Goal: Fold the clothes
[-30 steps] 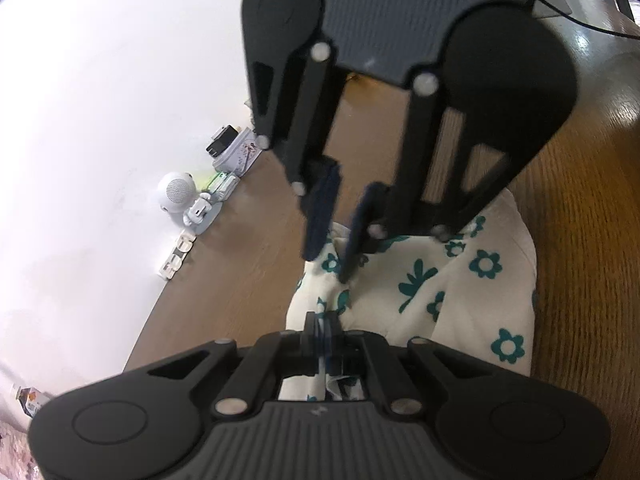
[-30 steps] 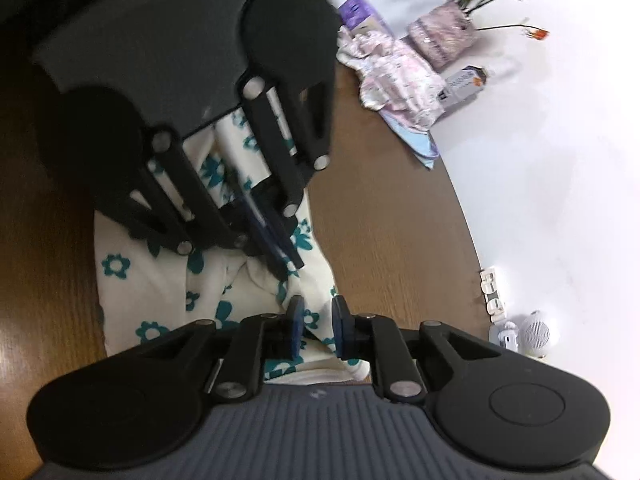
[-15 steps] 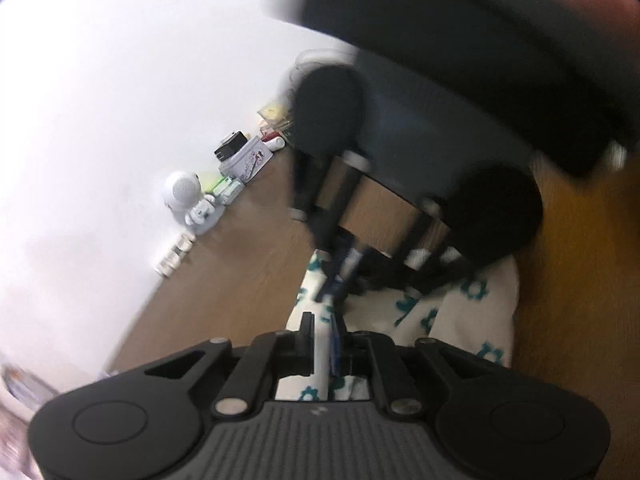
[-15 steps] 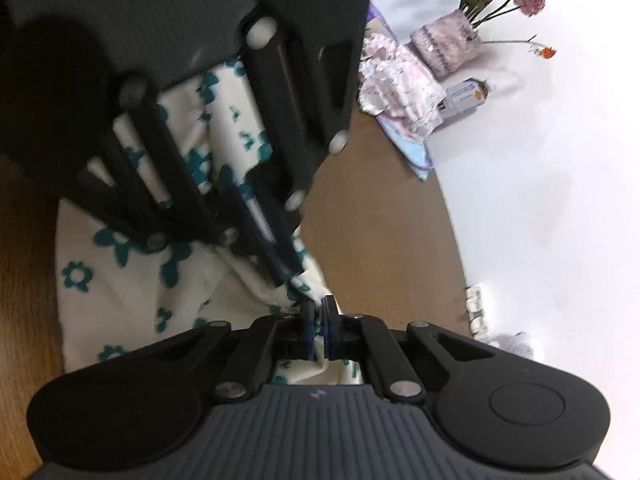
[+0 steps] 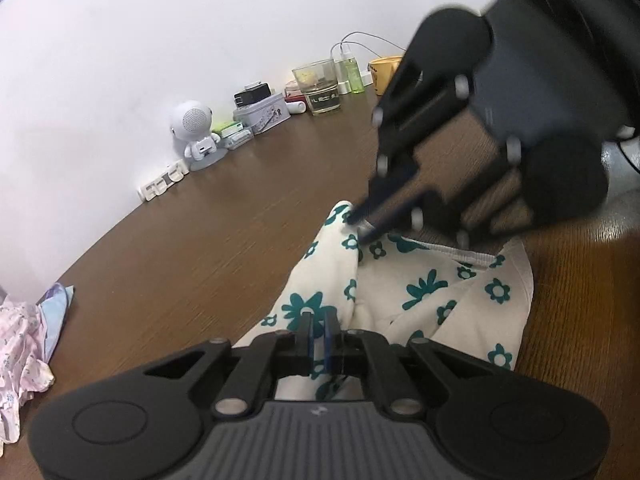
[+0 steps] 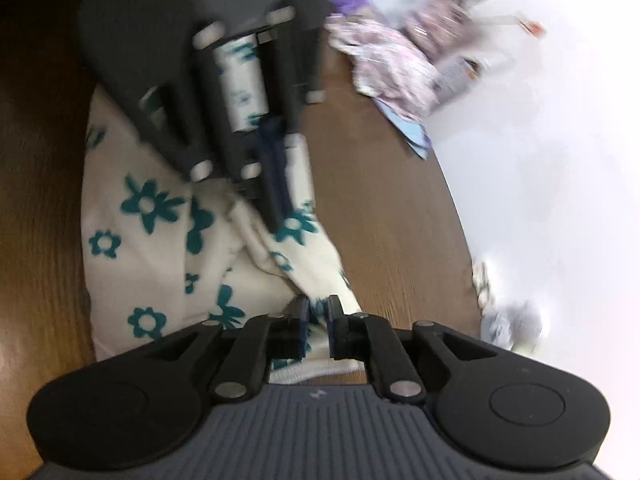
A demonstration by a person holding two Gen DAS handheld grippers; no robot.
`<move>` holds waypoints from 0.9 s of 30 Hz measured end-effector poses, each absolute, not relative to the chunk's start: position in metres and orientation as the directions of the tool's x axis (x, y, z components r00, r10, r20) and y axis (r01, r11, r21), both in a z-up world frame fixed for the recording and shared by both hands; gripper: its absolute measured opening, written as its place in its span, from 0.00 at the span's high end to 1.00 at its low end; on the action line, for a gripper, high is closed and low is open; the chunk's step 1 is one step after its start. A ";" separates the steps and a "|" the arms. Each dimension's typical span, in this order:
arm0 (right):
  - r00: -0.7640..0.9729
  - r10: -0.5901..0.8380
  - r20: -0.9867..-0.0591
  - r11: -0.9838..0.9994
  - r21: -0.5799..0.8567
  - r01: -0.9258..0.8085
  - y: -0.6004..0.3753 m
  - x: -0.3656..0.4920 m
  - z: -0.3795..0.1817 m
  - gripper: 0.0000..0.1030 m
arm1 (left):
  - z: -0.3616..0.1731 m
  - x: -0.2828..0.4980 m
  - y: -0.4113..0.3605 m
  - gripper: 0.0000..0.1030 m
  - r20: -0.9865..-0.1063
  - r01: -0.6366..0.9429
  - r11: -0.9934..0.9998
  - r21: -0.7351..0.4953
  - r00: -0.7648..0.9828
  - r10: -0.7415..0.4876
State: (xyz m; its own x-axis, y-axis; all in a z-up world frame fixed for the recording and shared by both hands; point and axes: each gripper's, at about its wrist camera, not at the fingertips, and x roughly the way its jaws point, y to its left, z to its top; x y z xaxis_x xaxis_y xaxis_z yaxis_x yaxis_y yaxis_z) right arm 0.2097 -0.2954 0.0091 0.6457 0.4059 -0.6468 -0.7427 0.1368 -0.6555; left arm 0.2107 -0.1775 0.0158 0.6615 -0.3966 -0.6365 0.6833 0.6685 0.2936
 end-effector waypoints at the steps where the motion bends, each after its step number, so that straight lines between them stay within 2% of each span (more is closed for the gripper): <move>1: 0.636 0.417 -0.649 0.207 -0.613 -0.762 -0.300 0.214 0.019 0.92 | 0.015 0.210 -0.177 0.99 -0.635 0.683 0.667 0.297 0.663 -0.396; 6: 0.582 0.438 -0.686 0.448 -0.395 -0.802 -0.313 0.235 0.027 0.92 | 0.013 0.212 -0.170 1.00 -0.630 0.683 0.665 0.302 0.667 -0.399; 12: 0.505 0.484 -0.715 0.656 -0.086 -0.750 -0.332 0.263 0.024 0.92 | 0.018 0.199 -0.159 1.00 -0.621 0.682 0.679 0.273 0.663 -0.417; 15: 0.464 0.529 -0.711 0.703 0.061 -0.708 -0.350 0.279 0.017 0.92 | 0.021 0.200 -0.156 0.94 -0.620 0.673 0.694 0.255 0.665 -0.417; 17: 0.469 0.529 -0.707 0.711 0.068 -0.700 -0.351 0.279 0.016 0.92 | 0.027 0.200 -0.149 0.85 -0.612 0.657 0.716 0.237 0.673 -0.415; 24: 0.485 0.530 -0.696 0.719 0.067 -0.691 -0.351 0.276 0.016 0.92 | 0.024 0.194 -0.117 0.85 -0.648 0.606 0.771 0.193 0.669 -0.364; 27: 0.486 0.534 -0.691 0.721 0.073 -0.689 -0.351 0.276 0.016 0.92 | 0.021 0.194 -0.107 0.85 -0.646 0.595 0.792 0.139 0.660 -0.382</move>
State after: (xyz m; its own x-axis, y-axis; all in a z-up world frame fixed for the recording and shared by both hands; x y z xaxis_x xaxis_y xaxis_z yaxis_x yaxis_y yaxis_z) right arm 0.2759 -0.3508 0.0162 0.4864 0.5341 -0.6915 -0.6886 0.7215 0.0729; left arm 0.1940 -0.1070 0.0208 0.6602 -0.3824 -0.6465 0.5948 0.7918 0.1390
